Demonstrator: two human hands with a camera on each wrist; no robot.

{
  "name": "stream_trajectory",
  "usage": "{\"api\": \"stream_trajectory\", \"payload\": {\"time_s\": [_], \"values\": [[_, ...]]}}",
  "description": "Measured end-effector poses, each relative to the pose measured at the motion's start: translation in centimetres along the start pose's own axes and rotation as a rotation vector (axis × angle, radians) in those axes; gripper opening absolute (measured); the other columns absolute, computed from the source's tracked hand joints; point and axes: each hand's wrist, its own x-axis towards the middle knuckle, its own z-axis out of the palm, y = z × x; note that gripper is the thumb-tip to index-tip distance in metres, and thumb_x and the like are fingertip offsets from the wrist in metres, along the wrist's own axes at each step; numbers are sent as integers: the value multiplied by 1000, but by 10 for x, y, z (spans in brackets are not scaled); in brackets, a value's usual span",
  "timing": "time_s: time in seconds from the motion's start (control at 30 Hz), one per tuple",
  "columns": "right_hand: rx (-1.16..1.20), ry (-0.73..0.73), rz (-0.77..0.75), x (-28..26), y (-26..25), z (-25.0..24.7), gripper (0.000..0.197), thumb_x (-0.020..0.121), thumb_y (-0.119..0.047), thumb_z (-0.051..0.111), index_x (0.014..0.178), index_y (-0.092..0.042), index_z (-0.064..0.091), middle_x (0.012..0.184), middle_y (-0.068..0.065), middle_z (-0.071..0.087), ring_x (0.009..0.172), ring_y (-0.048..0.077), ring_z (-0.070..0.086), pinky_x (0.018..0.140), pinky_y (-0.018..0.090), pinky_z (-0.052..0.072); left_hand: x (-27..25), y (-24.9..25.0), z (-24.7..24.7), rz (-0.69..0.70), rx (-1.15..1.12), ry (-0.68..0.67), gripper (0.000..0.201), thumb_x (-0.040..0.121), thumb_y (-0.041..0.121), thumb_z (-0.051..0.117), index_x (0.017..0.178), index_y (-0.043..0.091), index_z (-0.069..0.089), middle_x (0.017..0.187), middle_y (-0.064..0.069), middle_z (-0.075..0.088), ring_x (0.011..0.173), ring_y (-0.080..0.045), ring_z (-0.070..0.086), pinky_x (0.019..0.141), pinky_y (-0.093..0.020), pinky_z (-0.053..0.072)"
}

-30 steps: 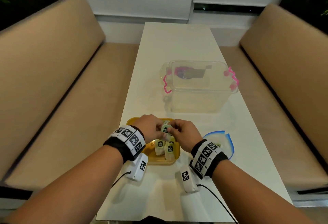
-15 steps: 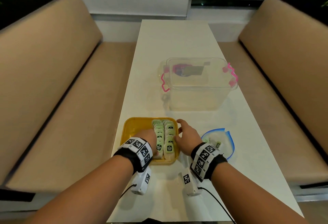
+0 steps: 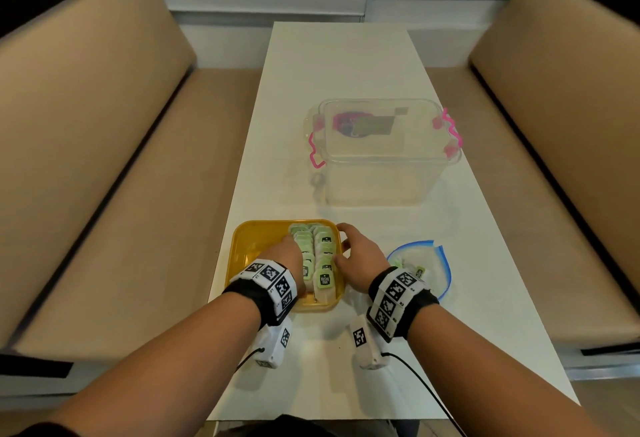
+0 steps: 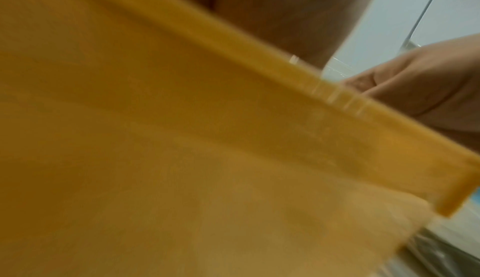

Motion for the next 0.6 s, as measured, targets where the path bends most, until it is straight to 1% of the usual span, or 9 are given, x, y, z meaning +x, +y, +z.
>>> {"api": "stream_trajectory", "payload": {"time_s": [0.07,0.13,0.23,0.27,0.33,0.4,0.5,0.57,0.6], "values": [[-9,-2,-9,0,1,0,57,92,-21,55,145,-24,36,102,4,61,87,19,60,79,30,49,2,0,-2,-20,0,12,107,68,34,84,148,1,21,95,-4,67,82,-23,67,66,-31,56],[-19,-6,-13,2,2,0,57,92,-20,57,145,-23,36,103,4,62,87,19,59,80,30,49,3,2,-3,-28,5,20,112,70,34,84,151,1,14,99,-4,67,86,-23,67,67,-31,55],[-2,0,-12,4,3,-1,60,92,-25,60,146,-23,34,107,2,59,92,22,62,87,35,52,1,3,-8,-43,-12,-18,116,65,41,88,149,0,20,107,-6,66,92,-24,67,69,-31,54],[23,11,-16,4,3,-2,60,92,-28,60,146,-24,34,110,2,59,93,24,65,89,40,53,0,2,-14,-42,-28,-31,110,61,43,89,145,2,29,106,-5,67,89,-24,66,69,-31,54],[67,52,-42,4,5,-11,54,93,-29,59,143,-25,38,113,0,58,92,26,67,89,45,54,-4,1,-30,-26,-22,-33,89,57,47,91,126,8,50,95,-3,67,81,-23,65,67,-32,55],[108,101,-75,2,9,-28,45,93,-25,57,137,-24,45,111,-3,59,90,23,66,87,46,55,-10,4,-50,-15,11,-6,76,62,51,87,114,8,51,98,-4,67,86,-24,65,67,-32,53],[125,156,-86,-4,20,-62,34,94,-17,54,127,-22,53,104,-4,60,81,19,64,83,42,56,-21,20,-73,38,-44,100,64,77,51,76,121,13,50,112,-7,64,102,-27,61,80,-35,51],[52,176,-85,-9,34,-84,27,93,-17,55,119,-21,57,98,-5,61,80,18,62,81,36,54,-28,40,-80,145,-180,147,51,83,47,71,122,18,55,108,-1,66,102,-22,60,87,-34,50],[-11,179,-87,-13,41,-95,24,92,-18,56,116,-21,59,97,-5,61,82,18,60,80,33,51,-32,53,-81,211,-252,153,43,85,44,69,119,20,58,102,3,67,97,-17,60,85,-31,48]]}}
